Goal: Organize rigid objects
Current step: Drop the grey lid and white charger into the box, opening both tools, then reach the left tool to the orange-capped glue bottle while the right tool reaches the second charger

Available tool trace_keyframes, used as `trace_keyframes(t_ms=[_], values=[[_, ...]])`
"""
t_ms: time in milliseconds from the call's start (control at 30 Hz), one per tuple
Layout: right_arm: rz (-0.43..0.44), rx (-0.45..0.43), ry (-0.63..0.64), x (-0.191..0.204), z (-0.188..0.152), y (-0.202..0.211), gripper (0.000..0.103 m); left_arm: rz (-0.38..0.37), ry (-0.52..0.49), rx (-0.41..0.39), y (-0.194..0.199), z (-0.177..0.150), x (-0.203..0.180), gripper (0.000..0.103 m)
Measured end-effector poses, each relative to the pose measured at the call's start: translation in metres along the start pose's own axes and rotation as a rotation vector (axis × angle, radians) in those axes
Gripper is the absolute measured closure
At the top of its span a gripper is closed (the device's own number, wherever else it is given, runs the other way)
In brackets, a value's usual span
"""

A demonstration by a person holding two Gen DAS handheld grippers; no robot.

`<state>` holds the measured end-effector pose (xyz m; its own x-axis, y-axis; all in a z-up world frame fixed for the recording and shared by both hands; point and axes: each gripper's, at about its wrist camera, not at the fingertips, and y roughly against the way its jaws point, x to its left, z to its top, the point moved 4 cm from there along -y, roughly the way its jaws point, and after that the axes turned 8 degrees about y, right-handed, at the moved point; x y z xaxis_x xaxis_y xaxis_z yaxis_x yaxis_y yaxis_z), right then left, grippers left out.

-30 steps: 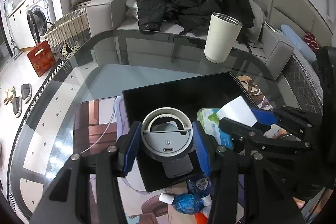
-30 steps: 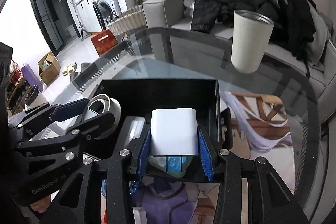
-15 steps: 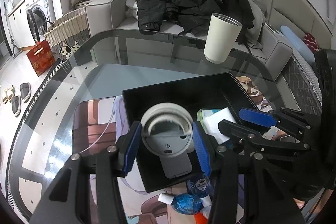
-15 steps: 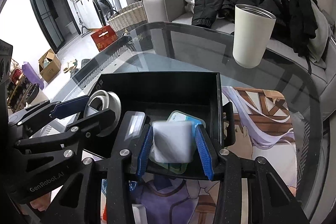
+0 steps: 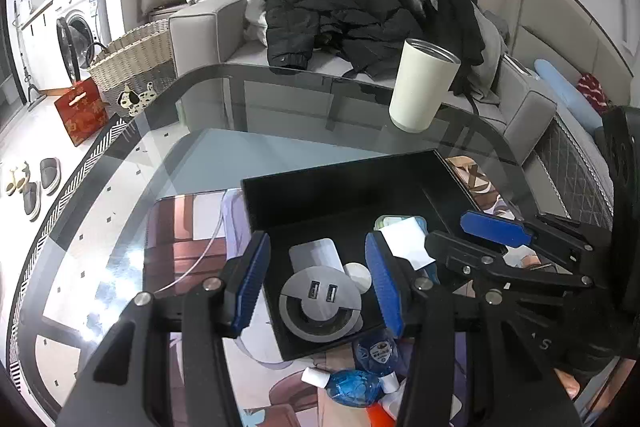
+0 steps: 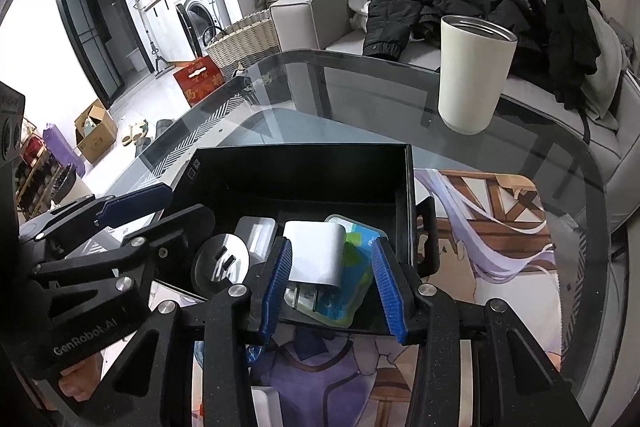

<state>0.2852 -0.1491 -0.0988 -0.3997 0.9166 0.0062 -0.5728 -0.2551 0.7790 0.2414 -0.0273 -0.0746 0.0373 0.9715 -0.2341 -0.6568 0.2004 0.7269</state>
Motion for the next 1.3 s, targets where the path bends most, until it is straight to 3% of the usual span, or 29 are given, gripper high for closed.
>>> trace_keyframes(t_ms=[133,267,333,500,567,700,767,867,933,1100,1300], values=[[-0.003,-0.014,0.001,0.002,-0.002,0.007,0.06,0.003,0.001,-0.018,0.007,0.0,0.001,0.053],[-0.01,-0.049,0.009,0.002,-0.003,0.023,0.06,0.006,-0.003,-0.085,0.027,-0.001,-0.002,0.053],[-0.022,-0.087,0.024,0.006,-0.004,0.036,0.06,0.008,-0.016,-0.129,0.038,-0.001,-0.005,0.048],[-0.036,-0.227,0.042,0.015,-0.008,0.078,0.06,-0.008,-0.039,-0.258,0.078,-0.005,-0.014,0.047],[-0.059,-0.315,0.057,0.019,-0.009,0.103,0.06,-0.011,-0.049,-0.326,0.099,-0.008,-0.016,0.047],[-0.117,-0.533,0.11,0.031,-0.018,0.163,0.06,-0.025,-0.063,-0.534,0.154,-0.018,-0.019,0.037],[-0.123,-0.614,0.139,0.039,-0.027,0.191,0.06,-0.035,-0.08,-0.625,0.178,-0.026,-0.02,0.037],[-0.109,-0.665,0.143,0.045,-0.039,0.219,0.06,-0.052,-0.106,-0.745,0.211,-0.042,-0.021,0.034],[-0.11,-0.691,0.148,0.049,-0.048,0.232,0.059,-0.065,-0.089,-0.798,0.226,-0.051,-0.018,0.021],[-0.111,-0.705,0.161,0.055,-0.059,0.244,0.058,-0.053,-0.11,-0.818,0.233,-0.057,-0.01,0.02],[-0.111,-0.663,0.15,0.055,-0.058,0.236,0.058,-0.031,-0.079,-0.739,0.215,-0.052,-0.003,0.02]])
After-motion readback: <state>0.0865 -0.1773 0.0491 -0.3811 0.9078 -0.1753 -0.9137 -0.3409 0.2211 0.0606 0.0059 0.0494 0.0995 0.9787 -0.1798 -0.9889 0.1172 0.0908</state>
